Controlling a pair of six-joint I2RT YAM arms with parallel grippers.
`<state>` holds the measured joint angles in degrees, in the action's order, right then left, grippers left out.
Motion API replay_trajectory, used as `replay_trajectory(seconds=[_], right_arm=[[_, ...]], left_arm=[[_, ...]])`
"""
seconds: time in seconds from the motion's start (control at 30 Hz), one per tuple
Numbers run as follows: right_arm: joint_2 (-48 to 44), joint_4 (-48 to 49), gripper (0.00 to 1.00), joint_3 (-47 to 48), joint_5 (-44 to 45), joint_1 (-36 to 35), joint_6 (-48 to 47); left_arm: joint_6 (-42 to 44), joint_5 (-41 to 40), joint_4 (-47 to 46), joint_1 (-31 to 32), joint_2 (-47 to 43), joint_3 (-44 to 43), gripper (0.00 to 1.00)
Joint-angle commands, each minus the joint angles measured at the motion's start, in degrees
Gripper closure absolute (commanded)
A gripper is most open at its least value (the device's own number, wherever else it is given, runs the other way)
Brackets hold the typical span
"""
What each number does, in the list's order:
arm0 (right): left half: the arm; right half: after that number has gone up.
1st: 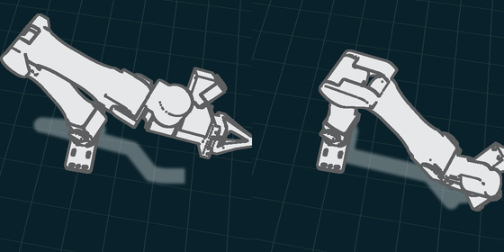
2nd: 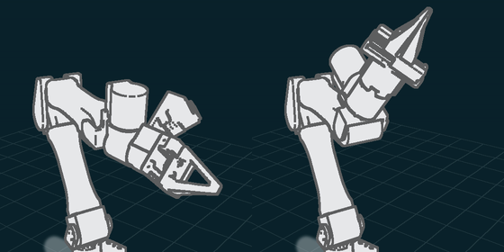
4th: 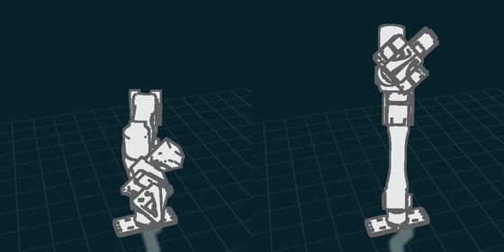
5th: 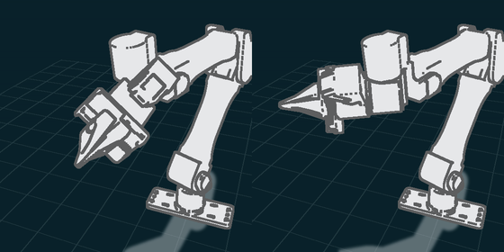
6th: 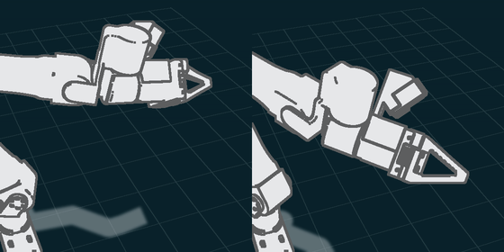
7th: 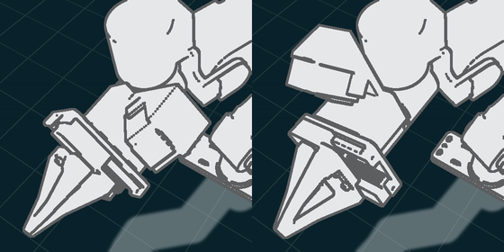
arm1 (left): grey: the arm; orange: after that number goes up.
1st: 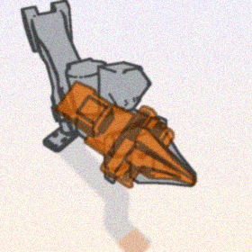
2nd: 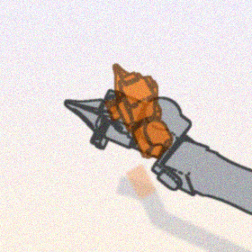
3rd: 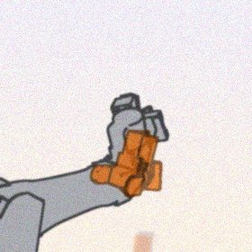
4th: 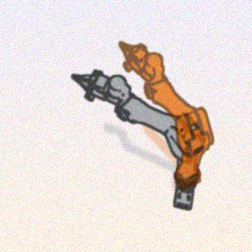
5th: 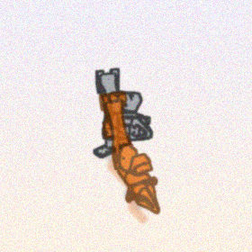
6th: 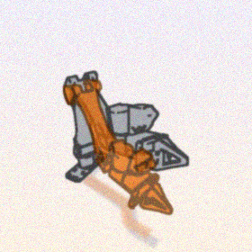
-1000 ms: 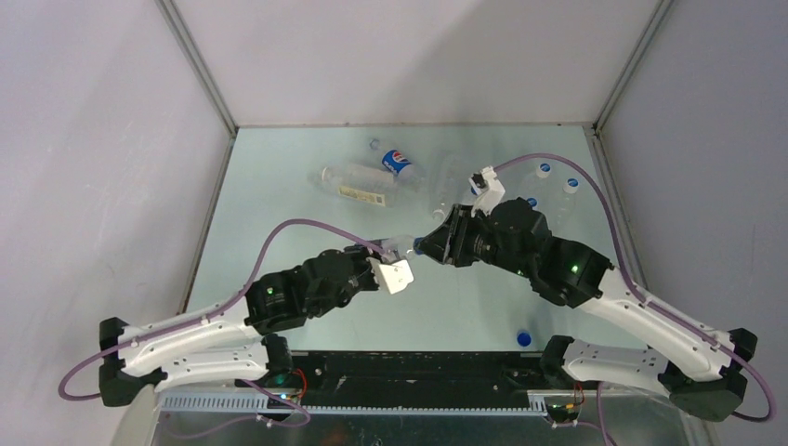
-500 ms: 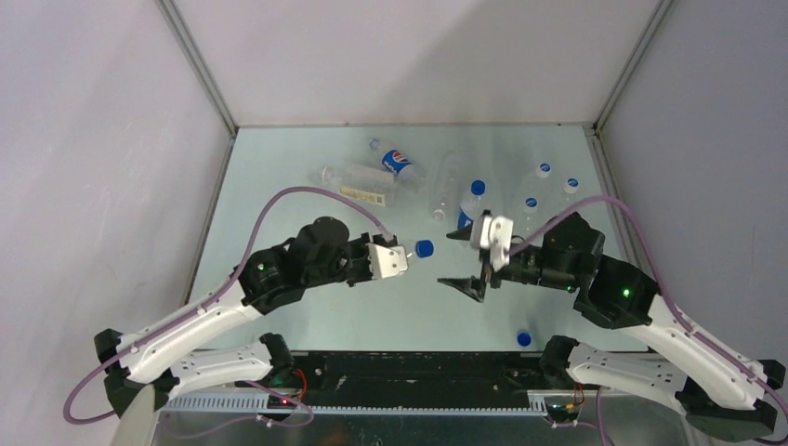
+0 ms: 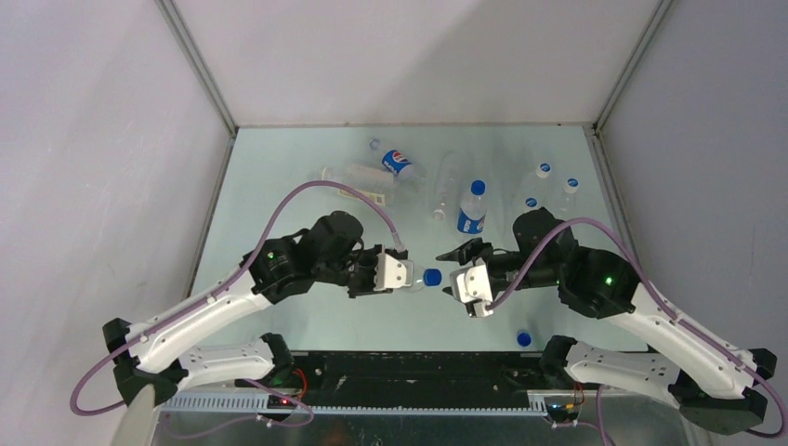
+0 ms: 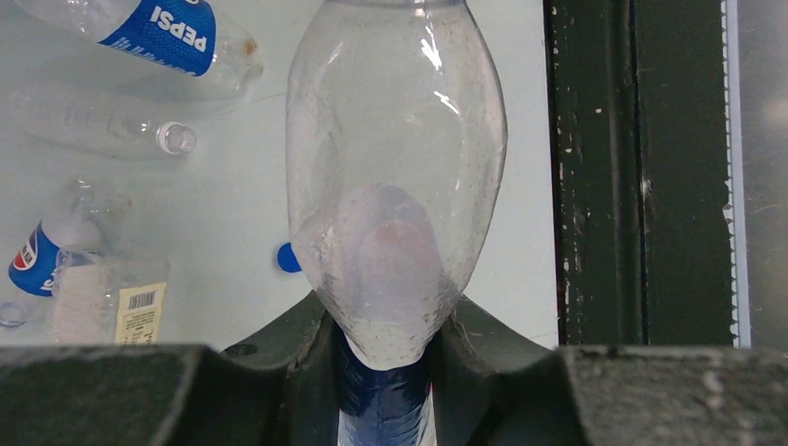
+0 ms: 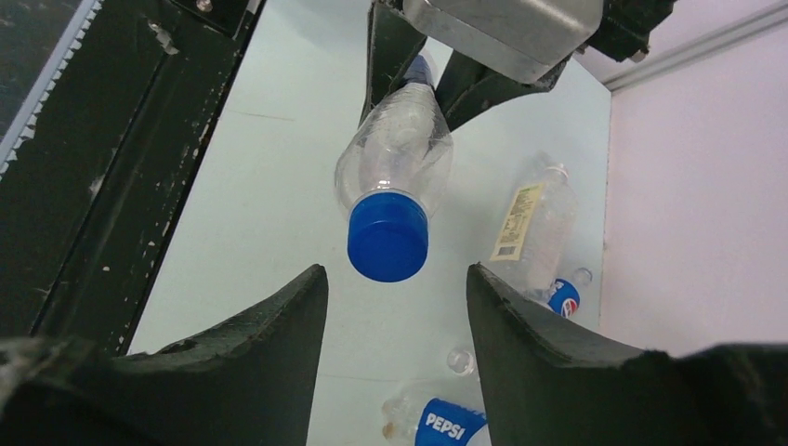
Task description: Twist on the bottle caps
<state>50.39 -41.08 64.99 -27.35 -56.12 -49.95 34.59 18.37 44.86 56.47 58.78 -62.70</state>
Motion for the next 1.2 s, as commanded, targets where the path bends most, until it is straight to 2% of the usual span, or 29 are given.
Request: replay_trajectory(seconds=[0.0,0.03,0.17,0.5,0.57,0.73,0.8,0.87,0.9,0.93,1.0,1.07,1.17], right_arm=[[0.4,-1.6,0.45,3.1,-3.3,-0.2,-4.2],[0.5,-1.5,0.49,3.1,-3.3,-0.5,-4.2],[1.1,-1.3,0.54,3.2,-3.2,-1.3,-4.2],[2.9,-1.0,0.55,3.1,-3.4,-2.0,-4.5],[3.2,-1.2,0.6,3.1,-3.3,-2.0,-4.1],[4.3,0.3,0.86,3.2,-2.9,-2.1,3.4],[4.9,2.2,0.96,3.2,-2.1,-2.2,10.7],[5.3,6.6,1.0,2.9,1.3,-2.2,23.7],[5.4,10.4,1.0,2.2,7.1,-2.2,35.3],[5.6,11.7,1.0,1.9,10.4,-2.3,41.3],[6.0,13.2,1.0,1.8,21.4,-2.0,62.7],[6.3,12.9,1.0,1.7,26.1,-1.4,75.9],[6.1,13.8,1.0,0.6,27.3,-0.2,86.6]], left_arm=[[1.1,2.8,0.3,-0.3,0.1,-2.8,1.0],[1.1,2.8,0.2,-0.3,0.1,-2.8,1.0],[1.1,3.1,0.0,-0.3,0.5,-2.8,1.0],[0.9,3.7,-0.5,-0.3,0.8,-3.3,1.0],[0.6,3.9,-0.8,-0.3,0.5,-3.3,1.0],[-0.8,2.1,-4.5,-0.1,-0.9,-1.9,1.0],[-2.2,-2.7,-7.1,0.6,-1.8,-0.6,1.0],[-3.1,-7.8,-10.3,1.7,-3.1,1.0,1.0],[-3.4,-9.5,-12.8,2.6,-3.7,2.3,1.0],[-3.8,-13.1,-14.4,3.0,-4.9,3.2,1.0],[-3.9,-18.9,-18.3,4.4,-6.6,5.7,1.0],[-3.2,-26.3,-22.8,6.3,-8.0,8.1,1.0],[-1.7,-33.3,-25.7,9.7,-8.9,11.4,1.0]])
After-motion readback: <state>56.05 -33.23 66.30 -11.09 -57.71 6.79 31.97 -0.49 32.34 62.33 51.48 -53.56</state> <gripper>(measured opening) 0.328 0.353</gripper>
